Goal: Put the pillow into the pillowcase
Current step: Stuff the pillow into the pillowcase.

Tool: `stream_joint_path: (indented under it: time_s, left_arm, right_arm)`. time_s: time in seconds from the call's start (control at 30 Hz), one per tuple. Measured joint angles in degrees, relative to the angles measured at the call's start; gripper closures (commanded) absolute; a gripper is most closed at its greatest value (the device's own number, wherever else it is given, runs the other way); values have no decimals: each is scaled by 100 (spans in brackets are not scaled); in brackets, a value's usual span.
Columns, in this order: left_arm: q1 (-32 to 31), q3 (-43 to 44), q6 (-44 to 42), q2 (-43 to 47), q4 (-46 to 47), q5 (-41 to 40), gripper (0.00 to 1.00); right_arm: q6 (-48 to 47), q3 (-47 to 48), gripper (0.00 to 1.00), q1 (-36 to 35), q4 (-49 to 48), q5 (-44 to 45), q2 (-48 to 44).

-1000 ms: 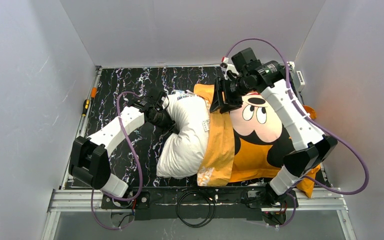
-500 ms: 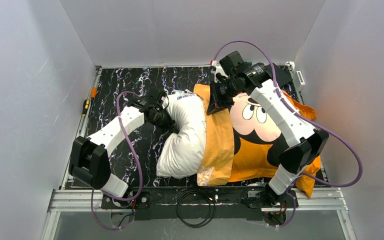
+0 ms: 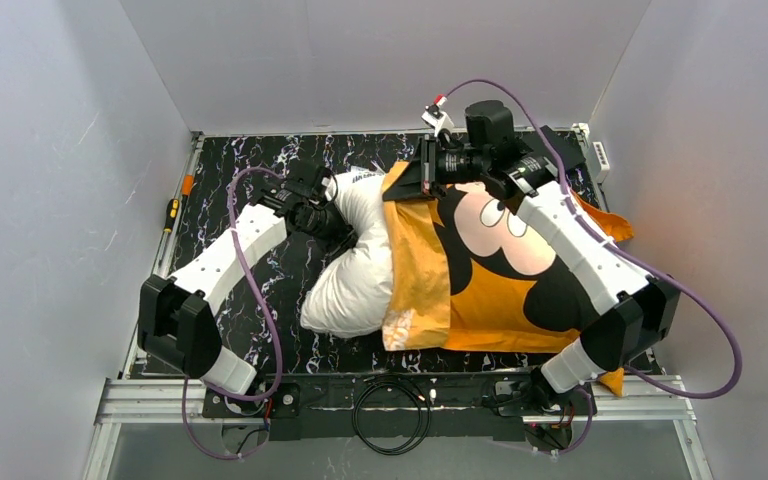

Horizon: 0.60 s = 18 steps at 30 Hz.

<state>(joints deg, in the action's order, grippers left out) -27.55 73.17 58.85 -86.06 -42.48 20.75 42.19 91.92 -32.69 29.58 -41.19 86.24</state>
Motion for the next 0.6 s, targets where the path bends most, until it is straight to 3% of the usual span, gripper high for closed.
stream_joint_path:
  time_s: [0.33, 0.47, 0.6]
  left_arm:
    - [50, 533, 339, 7, 1023, -170, 100]
    - [229, 1239, 127, 66, 1300, -544, 100]
    - [345, 2610, -487, 142, 1215, -1021, 100]
  right_arm:
    - [2245, 313, 99, -190, -2710, -717, 1147]
    - [3010, 1755, 99, -190, -3300, -1023, 2068]
    - [3976, 3274, 99, -190, -4413, -1196, 2730]
